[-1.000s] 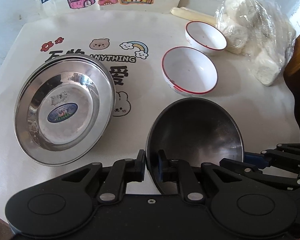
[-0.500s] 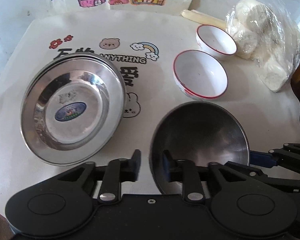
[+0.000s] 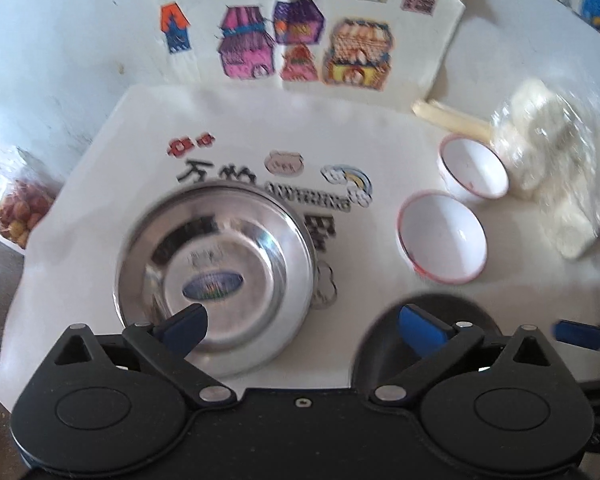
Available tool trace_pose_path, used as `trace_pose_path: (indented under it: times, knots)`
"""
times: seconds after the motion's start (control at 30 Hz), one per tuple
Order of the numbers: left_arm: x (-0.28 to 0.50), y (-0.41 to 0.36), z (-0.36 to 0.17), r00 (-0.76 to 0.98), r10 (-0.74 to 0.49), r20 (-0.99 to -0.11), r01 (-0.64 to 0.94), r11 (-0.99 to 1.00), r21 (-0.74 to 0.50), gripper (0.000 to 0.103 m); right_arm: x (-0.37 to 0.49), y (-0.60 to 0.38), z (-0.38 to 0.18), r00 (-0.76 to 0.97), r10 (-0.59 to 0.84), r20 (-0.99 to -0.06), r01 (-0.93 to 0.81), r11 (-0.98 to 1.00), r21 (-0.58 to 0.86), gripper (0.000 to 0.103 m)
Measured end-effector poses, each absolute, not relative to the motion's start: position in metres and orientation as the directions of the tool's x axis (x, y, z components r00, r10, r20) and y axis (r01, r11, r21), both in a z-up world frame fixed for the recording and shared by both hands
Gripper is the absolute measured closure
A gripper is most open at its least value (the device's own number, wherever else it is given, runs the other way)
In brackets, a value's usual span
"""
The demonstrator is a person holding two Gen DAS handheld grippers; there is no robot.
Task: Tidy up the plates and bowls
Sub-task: 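Lower the steel bowl onto the cloth beside the plates, open both grippers, then move both grippers to a red-rimmed white bowl and close on its rim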
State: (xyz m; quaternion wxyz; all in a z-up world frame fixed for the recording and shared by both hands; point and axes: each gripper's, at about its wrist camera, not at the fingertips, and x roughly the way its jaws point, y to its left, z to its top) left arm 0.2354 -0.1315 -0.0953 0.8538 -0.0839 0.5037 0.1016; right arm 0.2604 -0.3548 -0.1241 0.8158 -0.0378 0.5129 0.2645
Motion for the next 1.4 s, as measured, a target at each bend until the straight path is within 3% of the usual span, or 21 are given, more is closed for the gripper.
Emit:
trace_pose_path:
  times: [0.17, 0.37, 0.7, 1.4]
  knots:
    - [0.257, -0.130, -0.094, 0.464, 0.138, -0.875, -0.270, 0.963, 0.008, 0.001, 0.277, -0.361, -0.128, 0.371, 0.370, -0.852, -0.435, 0.879, 0.193, 0.000]
    - [0.284, -0.132, -0.093, 0.506, 0.127, -0.853, -0.195, 0.980, 0.030, 0.001, 0.287, -0.366, -0.129, 0.408, 0.325, -0.853, -0.384, 0.909, 0.162, 0.000]
    - [0.331, -0.131, -0.115, 0.505, -0.059, -0.861, 0.036, 0.998, -0.047, 0.001, 0.296, -0.359, -0.130, 0.460, 0.213, -0.862, -0.309, 0.949, 0.069, 0.000]
    - [0.362, -0.144, -0.137, 0.418, -0.103, -0.903, 0.246, 0.969, 0.004, 0.005, 0.328, -0.319, -0.145, 0.486, 0.167, -0.858, -0.309, 0.951, 0.010, 0.003]
